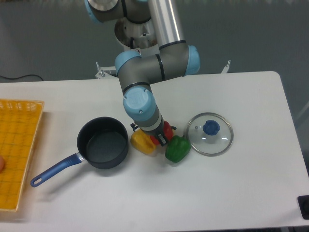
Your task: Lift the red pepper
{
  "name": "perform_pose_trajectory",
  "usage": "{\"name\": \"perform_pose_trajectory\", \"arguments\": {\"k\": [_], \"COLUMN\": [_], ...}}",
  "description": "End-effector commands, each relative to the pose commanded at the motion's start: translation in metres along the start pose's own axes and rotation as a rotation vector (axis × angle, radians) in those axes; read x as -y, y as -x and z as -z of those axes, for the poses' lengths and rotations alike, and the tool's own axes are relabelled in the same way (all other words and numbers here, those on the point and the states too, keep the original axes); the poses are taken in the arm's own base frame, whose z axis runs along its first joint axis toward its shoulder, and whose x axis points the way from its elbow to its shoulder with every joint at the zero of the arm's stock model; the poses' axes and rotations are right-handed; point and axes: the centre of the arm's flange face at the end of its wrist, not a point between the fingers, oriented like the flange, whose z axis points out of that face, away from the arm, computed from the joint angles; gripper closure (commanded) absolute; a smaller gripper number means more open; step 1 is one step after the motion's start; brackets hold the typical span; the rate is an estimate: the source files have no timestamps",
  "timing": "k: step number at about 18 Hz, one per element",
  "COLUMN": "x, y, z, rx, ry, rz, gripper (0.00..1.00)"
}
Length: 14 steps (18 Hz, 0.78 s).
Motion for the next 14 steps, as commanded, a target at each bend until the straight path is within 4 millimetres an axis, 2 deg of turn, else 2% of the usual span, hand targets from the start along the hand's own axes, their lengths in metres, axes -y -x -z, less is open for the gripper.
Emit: {"name": "perform_pose_trajectory", "arguments": {"k": [5,7,10,14], "x": [-0.003,-0.004,-0.004,-0.008], "y": [0.002,0.002,0.011,0.012], "z": [0.010,0.019,0.039,0.054], "rx": [0.016,0.029,0.062,0.078], "ry": [-0.007,-0.011,-0.035,-0.082], "rz": [0.026,0.046,0.124,0.148], "gripper": [0.47,0.46,0.46,0.46]}}
